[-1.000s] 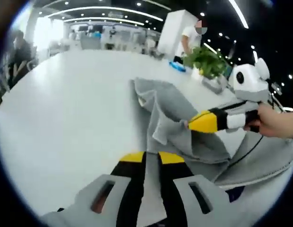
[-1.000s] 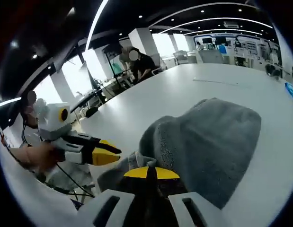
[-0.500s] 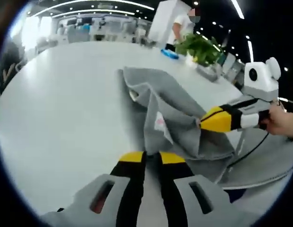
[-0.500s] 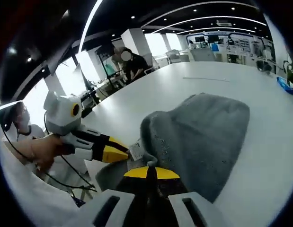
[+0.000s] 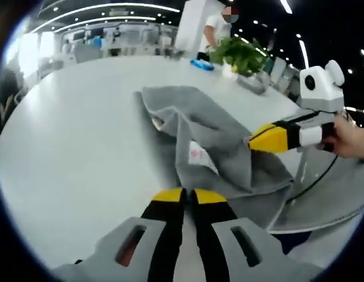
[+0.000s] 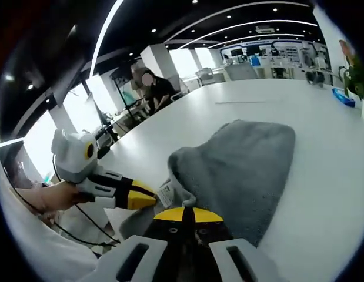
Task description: Open the folded towel by lifting each exposed corner and separating the folded layers until the towel lies flat within the target outline without major curled edges
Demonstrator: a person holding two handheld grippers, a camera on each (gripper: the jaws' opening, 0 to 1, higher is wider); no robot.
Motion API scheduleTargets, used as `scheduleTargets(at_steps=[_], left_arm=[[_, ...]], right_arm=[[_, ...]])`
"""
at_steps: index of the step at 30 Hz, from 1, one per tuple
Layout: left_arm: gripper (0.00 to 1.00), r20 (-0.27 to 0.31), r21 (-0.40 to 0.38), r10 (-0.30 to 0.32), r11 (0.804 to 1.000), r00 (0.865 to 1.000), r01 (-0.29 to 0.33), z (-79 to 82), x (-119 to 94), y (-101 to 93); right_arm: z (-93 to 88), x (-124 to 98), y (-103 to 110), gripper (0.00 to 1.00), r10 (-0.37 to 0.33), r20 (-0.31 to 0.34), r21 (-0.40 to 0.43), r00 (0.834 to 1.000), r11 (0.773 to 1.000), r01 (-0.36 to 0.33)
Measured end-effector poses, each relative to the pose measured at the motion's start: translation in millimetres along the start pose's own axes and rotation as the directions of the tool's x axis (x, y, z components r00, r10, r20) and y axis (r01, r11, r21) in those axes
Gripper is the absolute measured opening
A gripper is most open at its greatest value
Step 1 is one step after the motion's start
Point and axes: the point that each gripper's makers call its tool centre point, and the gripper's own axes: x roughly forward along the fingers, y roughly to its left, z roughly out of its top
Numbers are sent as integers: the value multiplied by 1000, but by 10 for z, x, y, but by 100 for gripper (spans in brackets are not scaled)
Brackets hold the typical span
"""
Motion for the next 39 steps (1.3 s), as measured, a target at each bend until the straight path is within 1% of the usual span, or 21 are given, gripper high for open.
scheduleTargets(at_steps=[2,4,6,8,9,11,14,17,19,23,26,30,31,34,36,38,39], left_arm=[[5,3,15,11,1000,1000,-11,11,-17,-11],[5,1,31,16,999,1000,-16,18,-23,-12],[5,-5,51,24,998,1000,-24,27,-33,-1],[5,-1,64,36,997,999,-36,45,-51,32],[5,0,61,44,997,999,-44,51,-78,66],[5,4,45,48,998,999,-48,57,-96,96],[5,6,35,68,997,998,-68,36,-135,171],[5,5,27,80,996,997,-80,16,-164,217],[5,4,23,87,996,996,-87,-2,-187,253],[6,1,15,106,994,994,-106,-41,-242,340],[6,-2,4,118,993,993,-118,-68,-286,401],[6,-2,-8,138,990,990,-138,-98,-346,479],[6,-2,-8,142,990,990,-142,-108,-362,504],[6,-9,-9,152,988,988,-152,-135,-403,573],[6,-11,-7,155,988,988,-155,-137,-416,589],[6,-18,9,173,985,985,-173,-155,-429,636],[6,-29,1,185,983,982,-186,-181,-442,678]], right_arm=[[15,-69,-78,0,-25,13,4,1000,1000,25],[28,-128,-155,0,-44,27,25,999,999,44],[37,-204,-263,0,-76,40,36,996,997,75],[18,-282,-405,0,-121,35,43,992,992,119],[1,-344,-503,0,-142,30,44,989,989,141],[-20,-394,-583,0,-164,23,50,986,985,163],[-99,-534,-816,0,-231,-5,49,973,972,230],[-189,-612,-963,0,-272,-37,45,962,961,274],[-239,-654,-1031,0,-289,-48,49,956,955,291],[-321,-694,-1091,0,-305,-68,61,950,949,309],[-391,-717,-1126,0,-323,-94,43,942,944,328],[-439,-738,-1148,0,-329,-114,22,937,942,334],[-467,-751,-1164,0,-337,-128,3,933,940,340],[-493,-767,-1185,0,-343,-144,-35,928,939,342],[-498,-766,-1172,0,-338,-151,-48,929,941,334],[-510,-774,-1198,0,-352,-163,-75,922,936,344],[-514,-788,-1211,0,-358,-167,-81,919,934,349]])
